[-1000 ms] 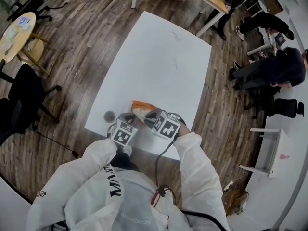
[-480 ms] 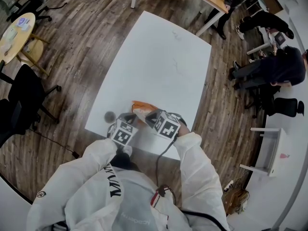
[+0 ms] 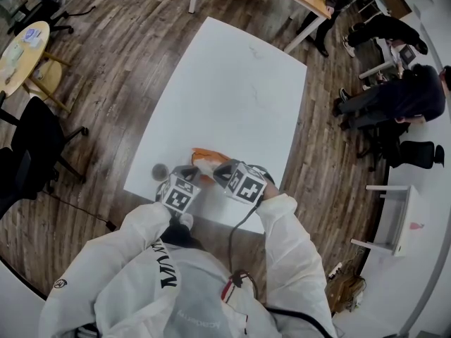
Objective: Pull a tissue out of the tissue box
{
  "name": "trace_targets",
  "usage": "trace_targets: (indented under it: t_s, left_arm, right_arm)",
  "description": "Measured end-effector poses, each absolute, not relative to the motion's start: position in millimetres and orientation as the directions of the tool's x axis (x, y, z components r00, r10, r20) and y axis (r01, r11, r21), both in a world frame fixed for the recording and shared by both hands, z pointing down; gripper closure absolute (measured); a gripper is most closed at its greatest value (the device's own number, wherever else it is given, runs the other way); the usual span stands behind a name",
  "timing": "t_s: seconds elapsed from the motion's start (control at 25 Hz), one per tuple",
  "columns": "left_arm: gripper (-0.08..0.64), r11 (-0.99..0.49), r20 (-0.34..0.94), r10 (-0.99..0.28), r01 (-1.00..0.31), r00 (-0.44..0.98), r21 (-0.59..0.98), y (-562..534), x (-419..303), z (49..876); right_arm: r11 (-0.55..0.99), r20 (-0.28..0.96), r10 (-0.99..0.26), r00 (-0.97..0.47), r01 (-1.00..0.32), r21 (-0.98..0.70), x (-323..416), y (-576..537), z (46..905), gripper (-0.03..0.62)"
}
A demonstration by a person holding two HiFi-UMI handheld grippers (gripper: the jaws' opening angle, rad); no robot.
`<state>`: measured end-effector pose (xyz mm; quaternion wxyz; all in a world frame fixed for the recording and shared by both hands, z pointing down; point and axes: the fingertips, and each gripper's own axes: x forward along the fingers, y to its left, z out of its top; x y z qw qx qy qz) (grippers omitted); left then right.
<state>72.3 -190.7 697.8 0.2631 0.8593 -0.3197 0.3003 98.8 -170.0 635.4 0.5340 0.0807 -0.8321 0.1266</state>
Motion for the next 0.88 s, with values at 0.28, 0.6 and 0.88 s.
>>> trace_targets:
  t_s: [0.28, 0.6, 0.88]
  left_arm:
    - [0.560, -0.656, 0.691, -0.390, -0.710, 0.608, 0.255, -191, 69, 701]
    - [0.560, -0.657, 0.695, -0.389, -0.711, 0.604, 0.251, -192, 69, 704]
    - [0.559, -0.658, 0.698, -0.387, -0.711, 0.602, 0.248, -192, 70, 707]
  right_arm:
    - [0.953, 0.901, -0.008, -0.434, -0.277, -0.125, 99, -168, 628, 0.588]
    - [0.947, 0.887, -0.020, -0.462, -0.293, -0.132, 99, -167, 620, 0.588]
    - [0.938, 0.857, -0.031, -0.514, -0.311, -0.153, 97, -168, 608, 0.588]
